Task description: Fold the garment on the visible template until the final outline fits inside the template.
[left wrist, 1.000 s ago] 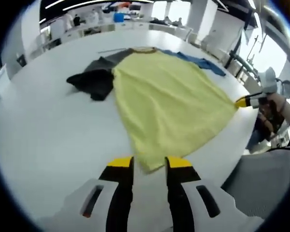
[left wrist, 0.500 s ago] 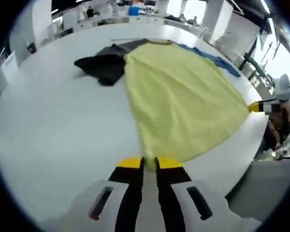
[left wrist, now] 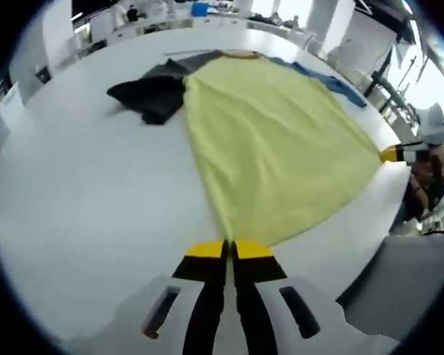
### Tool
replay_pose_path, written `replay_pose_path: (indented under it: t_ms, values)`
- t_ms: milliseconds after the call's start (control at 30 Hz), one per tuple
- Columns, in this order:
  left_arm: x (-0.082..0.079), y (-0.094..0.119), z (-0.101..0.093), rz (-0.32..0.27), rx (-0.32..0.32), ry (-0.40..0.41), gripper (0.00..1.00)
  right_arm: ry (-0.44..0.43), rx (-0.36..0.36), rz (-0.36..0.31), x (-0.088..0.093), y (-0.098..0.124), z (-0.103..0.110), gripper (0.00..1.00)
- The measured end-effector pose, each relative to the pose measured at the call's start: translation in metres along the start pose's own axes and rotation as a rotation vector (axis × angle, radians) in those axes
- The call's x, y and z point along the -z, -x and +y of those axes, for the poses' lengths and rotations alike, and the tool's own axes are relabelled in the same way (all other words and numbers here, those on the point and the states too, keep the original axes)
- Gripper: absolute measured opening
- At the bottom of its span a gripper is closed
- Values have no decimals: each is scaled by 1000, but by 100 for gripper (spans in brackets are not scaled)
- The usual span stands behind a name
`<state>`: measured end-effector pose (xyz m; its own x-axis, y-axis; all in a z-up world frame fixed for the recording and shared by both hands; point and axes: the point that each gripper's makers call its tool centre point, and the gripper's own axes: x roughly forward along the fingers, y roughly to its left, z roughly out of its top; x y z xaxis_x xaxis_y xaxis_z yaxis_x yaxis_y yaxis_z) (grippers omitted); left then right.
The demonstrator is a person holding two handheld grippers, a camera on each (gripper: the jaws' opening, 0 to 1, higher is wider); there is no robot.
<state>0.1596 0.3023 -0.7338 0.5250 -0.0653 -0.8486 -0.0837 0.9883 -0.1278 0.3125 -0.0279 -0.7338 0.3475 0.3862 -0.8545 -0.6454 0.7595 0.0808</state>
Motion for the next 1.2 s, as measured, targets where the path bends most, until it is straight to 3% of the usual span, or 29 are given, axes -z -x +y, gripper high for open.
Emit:
replay_pose_path:
  t_ms: [300,433,667,800,900,1200]
  values:
    - [0,1,1,-22,-14,-15,1,10,-7,-11,-1,0,1,0]
    - [-7,5,7,-72,-61,-34,23,-20,18,-51,-8,5,-7,12]
    - [-37,28,6,-227,-78,-28,46,7,14,-146,-33,18,-16,32]
    - [-52,43,5,-280,-86,-34,60,40,15,-194,-53,26,-26,42]
    - [-60,53,3,-308,-98,-61,76,73,30,-190,-61,29,-36,44]
    - [-82,73,-13,-375,-69,-101,94,118,64,-197,-81,29,-73,49]
